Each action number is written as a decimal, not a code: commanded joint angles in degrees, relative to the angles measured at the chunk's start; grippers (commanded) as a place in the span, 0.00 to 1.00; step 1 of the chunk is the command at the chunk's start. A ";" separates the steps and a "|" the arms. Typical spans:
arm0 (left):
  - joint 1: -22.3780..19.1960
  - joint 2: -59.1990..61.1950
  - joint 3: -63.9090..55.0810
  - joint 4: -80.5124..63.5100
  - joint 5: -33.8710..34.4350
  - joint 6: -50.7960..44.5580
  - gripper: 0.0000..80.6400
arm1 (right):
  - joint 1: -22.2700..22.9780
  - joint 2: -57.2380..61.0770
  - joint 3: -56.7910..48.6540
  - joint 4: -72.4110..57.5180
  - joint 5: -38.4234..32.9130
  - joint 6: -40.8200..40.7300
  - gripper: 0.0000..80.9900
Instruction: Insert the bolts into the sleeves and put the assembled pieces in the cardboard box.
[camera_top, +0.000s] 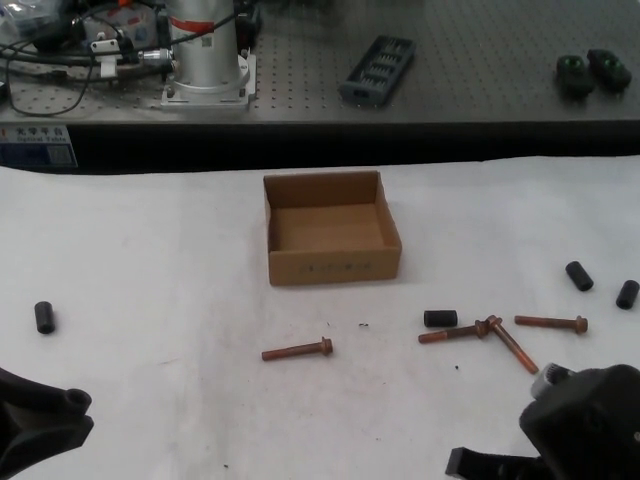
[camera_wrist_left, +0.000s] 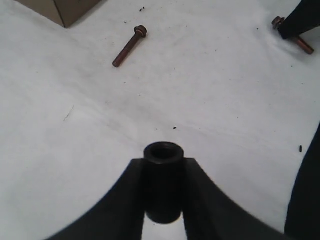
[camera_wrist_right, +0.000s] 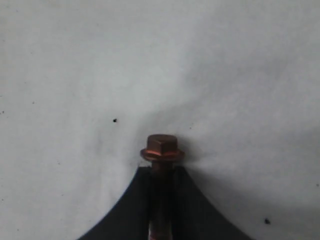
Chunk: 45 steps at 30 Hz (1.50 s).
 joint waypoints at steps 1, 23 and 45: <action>0.18 -0.27 -0.22 -0.68 0.57 0.57 0.01 | -0.13 3.31 1.30 4.32 -1.32 -2.41 0.08; 0.18 -0.27 -0.22 -1.15 0.57 1.02 0.01 | -2.49 -2.30 -3.26 24.33 -4.48 -11.57 0.08; 0.18 -0.27 -0.22 -1.31 0.57 1.03 0.01 | 10.16 -29.33 -11.47 44.34 8.26 -7.31 0.08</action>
